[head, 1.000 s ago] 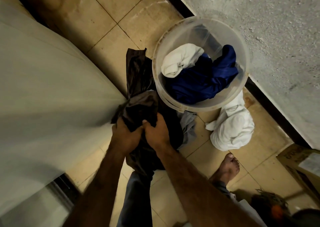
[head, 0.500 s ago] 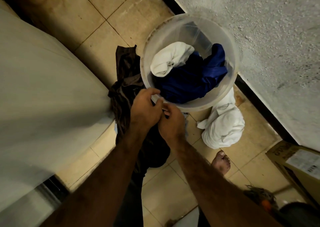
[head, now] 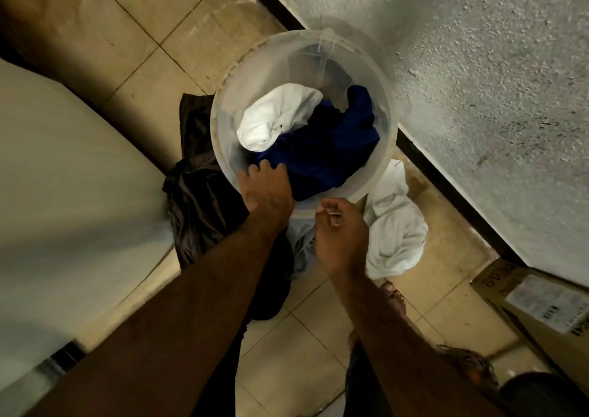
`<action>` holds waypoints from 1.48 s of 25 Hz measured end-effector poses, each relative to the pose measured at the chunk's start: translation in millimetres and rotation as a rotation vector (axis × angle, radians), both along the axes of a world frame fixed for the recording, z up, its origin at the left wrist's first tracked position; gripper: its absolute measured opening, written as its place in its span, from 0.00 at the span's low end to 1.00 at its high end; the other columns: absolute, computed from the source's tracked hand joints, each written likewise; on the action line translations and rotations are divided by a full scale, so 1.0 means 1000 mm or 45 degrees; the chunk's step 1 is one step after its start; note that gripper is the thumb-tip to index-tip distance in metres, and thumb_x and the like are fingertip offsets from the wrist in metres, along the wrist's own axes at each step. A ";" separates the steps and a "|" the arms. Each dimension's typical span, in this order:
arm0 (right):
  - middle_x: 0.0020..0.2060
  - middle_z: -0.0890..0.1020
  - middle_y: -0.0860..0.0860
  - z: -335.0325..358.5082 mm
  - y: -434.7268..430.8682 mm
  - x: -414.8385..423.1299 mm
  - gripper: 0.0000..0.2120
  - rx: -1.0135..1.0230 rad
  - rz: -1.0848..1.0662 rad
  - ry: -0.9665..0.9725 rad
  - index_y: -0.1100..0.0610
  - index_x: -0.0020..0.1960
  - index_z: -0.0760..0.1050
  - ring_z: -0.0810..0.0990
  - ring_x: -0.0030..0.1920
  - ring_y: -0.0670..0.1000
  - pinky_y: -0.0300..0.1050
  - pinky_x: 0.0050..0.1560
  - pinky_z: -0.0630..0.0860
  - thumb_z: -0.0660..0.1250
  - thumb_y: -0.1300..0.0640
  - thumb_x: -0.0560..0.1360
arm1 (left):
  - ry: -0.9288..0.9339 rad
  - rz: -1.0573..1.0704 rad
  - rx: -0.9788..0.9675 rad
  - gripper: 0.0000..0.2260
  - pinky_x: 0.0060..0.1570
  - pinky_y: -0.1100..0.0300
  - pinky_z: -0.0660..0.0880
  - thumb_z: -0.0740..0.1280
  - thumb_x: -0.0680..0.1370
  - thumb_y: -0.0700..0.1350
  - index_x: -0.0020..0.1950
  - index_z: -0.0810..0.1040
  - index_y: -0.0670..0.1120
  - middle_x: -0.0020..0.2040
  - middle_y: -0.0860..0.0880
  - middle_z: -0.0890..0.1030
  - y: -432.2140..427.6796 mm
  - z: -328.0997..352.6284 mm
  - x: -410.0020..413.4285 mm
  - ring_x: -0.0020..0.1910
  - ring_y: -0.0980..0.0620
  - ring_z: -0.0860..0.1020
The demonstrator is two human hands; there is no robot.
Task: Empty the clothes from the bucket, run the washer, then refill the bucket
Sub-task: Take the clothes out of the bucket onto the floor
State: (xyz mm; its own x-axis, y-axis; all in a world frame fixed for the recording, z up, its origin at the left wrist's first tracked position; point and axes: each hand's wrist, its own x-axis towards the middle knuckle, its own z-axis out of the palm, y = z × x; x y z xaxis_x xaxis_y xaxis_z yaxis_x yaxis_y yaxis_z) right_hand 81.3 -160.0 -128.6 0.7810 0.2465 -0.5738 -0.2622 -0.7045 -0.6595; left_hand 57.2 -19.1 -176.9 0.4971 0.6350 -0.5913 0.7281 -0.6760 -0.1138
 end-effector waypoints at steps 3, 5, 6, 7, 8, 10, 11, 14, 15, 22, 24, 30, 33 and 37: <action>0.52 0.83 0.52 0.005 -0.005 0.005 0.07 0.037 0.045 0.040 0.54 0.56 0.80 0.81 0.49 0.49 0.36 0.48 0.73 0.68 0.58 0.79 | 0.111 -0.053 0.006 0.13 0.64 0.46 0.68 0.64 0.77 0.45 0.60 0.79 0.50 0.62 0.45 0.78 0.011 -0.003 0.012 0.63 0.42 0.75; 0.52 0.83 0.51 0.009 -0.007 0.009 0.07 0.037 0.052 0.029 0.54 0.56 0.80 0.80 0.49 0.48 0.35 0.47 0.72 0.68 0.58 0.79 | 0.089 -0.042 -0.007 0.13 0.61 0.47 0.70 0.63 0.77 0.43 0.59 0.80 0.48 0.62 0.45 0.78 0.016 -0.004 0.012 0.63 0.42 0.75; 0.52 0.83 0.51 0.012 -0.006 0.009 0.06 0.023 0.051 0.024 0.54 0.56 0.81 0.80 0.49 0.48 0.34 0.46 0.72 0.68 0.57 0.79 | 0.028 -0.028 -0.025 0.12 0.60 0.47 0.72 0.64 0.77 0.43 0.59 0.80 0.48 0.62 0.45 0.77 0.017 -0.003 0.008 0.62 0.42 0.75; 0.52 0.83 0.51 0.013 -0.003 0.008 0.07 0.005 0.051 0.031 0.54 0.55 0.81 0.80 0.49 0.48 0.36 0.47 0.72 0.68 0.57 0.79 | -0.094 0.013 -0.075 0.11 0.57 0.48 0.74 0.65 0.76 0.44 0.57 0.80 0.49 0.61 0.45 0.76 0.016 -0.004 0.002 0.60 0.41 0.75; 0.51 0.83 0.51 0.013 0.003 0.007 0.07 -0.017 0.053 0.053 0.54 0.55 0.81 0.80 0.50 0.49 0.38 0.48 0.72 0.68 0.56 0.79 | -0.258 0.091 -0.170 0.10 0.54 0.48 0.75 0.66 0.75 0.45 0.55 0.80 0.48 0.60 0.46 0.76 0.013 -0.002 -0.003 0.57 0.41 0.76; 0.51 0.84 0.50 0.016 0.017 0.004 0.08 -0.053 0.059 0.165 0.54 0.56 0.81 0.81 0.52 0.52 0.42 0.51 0.74 0.67 0.55 0.79 | -0.565 0.264 -0.361 0.06 0.48 0.48 0.76 0.66 0.76 0.45 0.52 0.77 0.47 0.53 0.45 0.79 0.001 0.009 -0.015 0.51 0.40 0.78; 0.51 0.84 0.50 0.019 0.026 0.002 0.09 -0.066 0.062 0.236 0.54 0.56 0.81 0.81 0.53 0.53 0.44 0.52 0.75 0.66 0.53 0.80 | -0.676 0.313 -0.404 0.05 0.45 0.48 0.76 0.65 0.77 0.45 0.51 0.75 0.47 0.48 0.44 0.81 -0.005 0.017 -0.020 0.48 0.40 0.79; 0.52 0.84 0.54 0.032 0.045 -0.001 0.12 -0.088 -0.010 0.314 0.54 0.55 0.80 0.81 0.54 0.58 0.54 0.59 0.77 0.63 0.48 0.81 | -0.991 0.436 -0.400 0.03 0.40 0.46 0.75 0.63 0.79 0.45 0.48 0.71 0.47 0.40 0.47 0.79 -0.020 0.046 -0.029 0.40 0.44 0.77; 0.50 0.84 0.53 0.035 0.049 -0.002 0.13 -0.067 -0.066 0.290 0.54 0.52 0.79 0.82 0.52 0.58 0.55 0.58 0.78 0.64 0.45 0.80 | -1.092 0.496 -0.380 0.03 0.40 0.46 0.75 0.62 0.79 0.45 0.47 0.71 0.46 0.39 0.48 0.78 -0.024 0.054 -0.032 0.39 0.46 0.77; 0.70 0.74 0.52 0.062 0.073 0.001 0.44 0.285 -0.597 0.607 0.54 0.80 0.59 0.76 0.68 0.56 0.52 0.69 0.74 0.73 0.39 0.72 | -1.440 1.006 -0.393 0.08 0.41 0.44 0.79 0.60 0.82 0.47 0.47 0.74 0.44 0.39 0.48 0.79 -0.044 0.113 -0.044 0.38 0.48 0.79; 0.71 0.73 0.53 0.065 0.080 0.006 0.43 0.354 -0.671 0.606 0.54 0.81 0.56 0.75 0.68 0.56 0.49 0.68 0.74 0.75 0.48 0.74 | -1.443 1.171 -0.451 0.12 0.43 0.41 0.79 0.59 0.81 0.48 0.45 0.75 0.41 0.39 0.42 0.78 -0.046 0.124 -0.049 0.39 0.47 0.78; 0.65 0.80 0.56 0.077 0.086 0.004 0.30 0.075 -0.490 0.312 0.56 0.74 0.72 0.80 0.64 0.61 0.53 0.67 0.76 0.71 0.60 0.72 | -1.340 1.737 -0.692 0.13 0.50 0.47 0.80 0.68 0.80 0.51 0.47 0.77 0.41 0.42 0.44 0.81 -0.035 0.145 -0.053 0.43 0.47 0.80; 0.64 0.81 0.56 0.098 0.084 0.001 0.25 0.058 -0.459 0.149 0.56 0.71 0.74 0.80 0.63 0.60 0.50 0.64 0.76 0.69 0.61 0.74 | -1.065 1.890 -0.860 0.31 0.54 0.48 0.82 0.73 0.66 0.66 0.56 0.79 0.42 0.51 0.44 0.85 -0.015 0.136 -0.051 0.49 0.47 0.84; 0.47 0.84 0.51 0.120 0.072 -0.018 0.13 0.072 -0.391 0.105 0.55 0.59 0.82 0.82 0.50 0.56 0.43 0.46 0.75 0.68 0.60 0.75 | -0.981 1.882 -1.457 0.25 0.54 0.50 0.82 0.73 0.73 0.60 0.65 0.80 0.47 0.59 0.42 0.84 0.005 0.142 -0.029 0.54 0.44 0.84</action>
